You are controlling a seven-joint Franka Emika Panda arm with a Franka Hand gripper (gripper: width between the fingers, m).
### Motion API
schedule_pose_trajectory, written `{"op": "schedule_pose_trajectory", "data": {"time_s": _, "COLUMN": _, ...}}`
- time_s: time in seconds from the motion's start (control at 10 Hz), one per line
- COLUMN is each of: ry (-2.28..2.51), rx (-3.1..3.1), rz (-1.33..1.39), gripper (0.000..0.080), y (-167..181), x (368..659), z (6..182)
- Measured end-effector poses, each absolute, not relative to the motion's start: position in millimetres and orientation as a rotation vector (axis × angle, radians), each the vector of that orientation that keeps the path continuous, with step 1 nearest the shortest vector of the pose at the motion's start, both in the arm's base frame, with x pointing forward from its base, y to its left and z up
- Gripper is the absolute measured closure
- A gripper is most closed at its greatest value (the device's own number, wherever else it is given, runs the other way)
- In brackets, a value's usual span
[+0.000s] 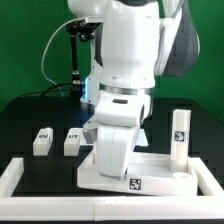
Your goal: Assemble desk
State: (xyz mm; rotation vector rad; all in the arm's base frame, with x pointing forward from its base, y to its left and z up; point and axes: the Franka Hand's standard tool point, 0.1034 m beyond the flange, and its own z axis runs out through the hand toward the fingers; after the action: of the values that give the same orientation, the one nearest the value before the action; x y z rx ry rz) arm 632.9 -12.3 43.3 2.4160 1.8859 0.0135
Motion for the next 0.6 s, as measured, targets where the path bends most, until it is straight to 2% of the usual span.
{"op": "schedule_pose_trajectory", "data": {"time_s": 0.3, "ry": 1.93, "rx": 2.337, "rz": -0.009, "gripper": 0.0737, "y": 0, "x": 649, "z": 45.3}}
{"op": "schedule_pose_trajectory", "data": {"time_s": 0.6, "ry": 1.946, "rx": 2.326, "rz": -0.05, "gripper": 0.0735, "y": 1, "x": 653, "z": 33.9}}
